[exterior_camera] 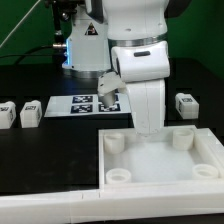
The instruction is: Assemble one leg
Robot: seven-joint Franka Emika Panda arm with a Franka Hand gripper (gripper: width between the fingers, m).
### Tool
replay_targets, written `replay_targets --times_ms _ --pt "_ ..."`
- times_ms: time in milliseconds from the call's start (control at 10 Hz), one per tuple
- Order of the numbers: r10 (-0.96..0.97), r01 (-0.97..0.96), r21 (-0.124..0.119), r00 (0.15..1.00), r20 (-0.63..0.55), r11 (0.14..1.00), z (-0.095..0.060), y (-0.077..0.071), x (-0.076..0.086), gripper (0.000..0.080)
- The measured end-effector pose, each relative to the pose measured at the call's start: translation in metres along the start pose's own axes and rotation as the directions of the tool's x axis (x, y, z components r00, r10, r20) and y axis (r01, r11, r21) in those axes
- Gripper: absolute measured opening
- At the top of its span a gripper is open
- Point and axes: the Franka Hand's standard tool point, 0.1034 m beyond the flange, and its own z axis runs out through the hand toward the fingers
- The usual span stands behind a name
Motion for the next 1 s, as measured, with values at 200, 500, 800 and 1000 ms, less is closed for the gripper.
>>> replay_targets --times_ms 200,500,800,1000 --pt "-0.002 0.002 0.000 1.000 0.001 1.000 -0.0001 0.0002 -0.0003 0.0057" --pt "0.000 0.000 -0.006 1.000 -0.001 1.000 0.0002 0.0000 -0.0009 0.0057" --pt "0.002 -0.002 -0.005 1.000 -0.001 1.000 0.0006 -0.0002 -0.0017 0.0364" --pt "0.002 -0.002 -0.005 1.000 -0.001 1.000 0.0006 -0.0001 -0.0021 0.0625"
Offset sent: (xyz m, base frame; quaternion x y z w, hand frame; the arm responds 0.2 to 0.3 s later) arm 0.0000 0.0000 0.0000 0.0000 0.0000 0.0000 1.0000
